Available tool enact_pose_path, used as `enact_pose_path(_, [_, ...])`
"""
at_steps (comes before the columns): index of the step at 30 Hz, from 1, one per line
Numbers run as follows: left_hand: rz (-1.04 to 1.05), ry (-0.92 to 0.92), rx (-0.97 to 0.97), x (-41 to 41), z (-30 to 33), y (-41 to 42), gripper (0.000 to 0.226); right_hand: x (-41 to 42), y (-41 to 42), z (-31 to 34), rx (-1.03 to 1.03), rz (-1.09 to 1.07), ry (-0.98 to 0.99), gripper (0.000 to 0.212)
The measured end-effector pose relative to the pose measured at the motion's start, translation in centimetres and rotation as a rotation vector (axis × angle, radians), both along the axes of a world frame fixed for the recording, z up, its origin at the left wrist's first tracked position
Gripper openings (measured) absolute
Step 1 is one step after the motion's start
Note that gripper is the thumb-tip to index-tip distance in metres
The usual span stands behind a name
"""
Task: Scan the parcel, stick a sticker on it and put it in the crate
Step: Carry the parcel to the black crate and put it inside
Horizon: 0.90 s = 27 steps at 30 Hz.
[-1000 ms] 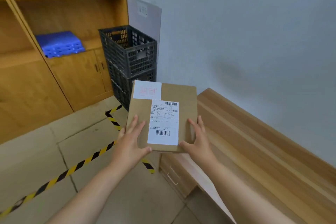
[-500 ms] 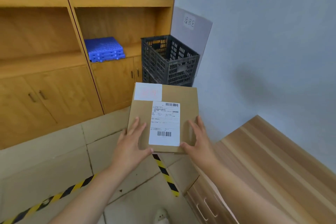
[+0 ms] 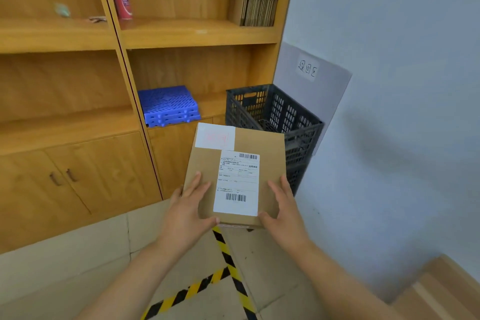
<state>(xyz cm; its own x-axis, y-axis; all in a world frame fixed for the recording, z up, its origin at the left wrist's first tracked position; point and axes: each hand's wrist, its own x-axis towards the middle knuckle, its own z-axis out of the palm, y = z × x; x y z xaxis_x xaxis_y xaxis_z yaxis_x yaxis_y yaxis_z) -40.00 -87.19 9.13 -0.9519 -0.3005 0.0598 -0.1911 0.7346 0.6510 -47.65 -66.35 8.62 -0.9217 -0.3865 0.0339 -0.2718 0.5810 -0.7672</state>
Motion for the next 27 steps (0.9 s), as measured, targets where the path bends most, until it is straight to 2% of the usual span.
enact_pose_path(10, [0.018,-0.029,-0.007,-11.2,-1.2,-7.9,0.084,-11.4,-8.2,-0.5,0.053,-0.002,-0.015,0.071])
enact_pose_path(27, [-0.234,-0.025,0.014,-32.9,-0.9,-25.4,0.085,-27.0,-24.7,0.9,0.012,-0.274,0.042,0.065])
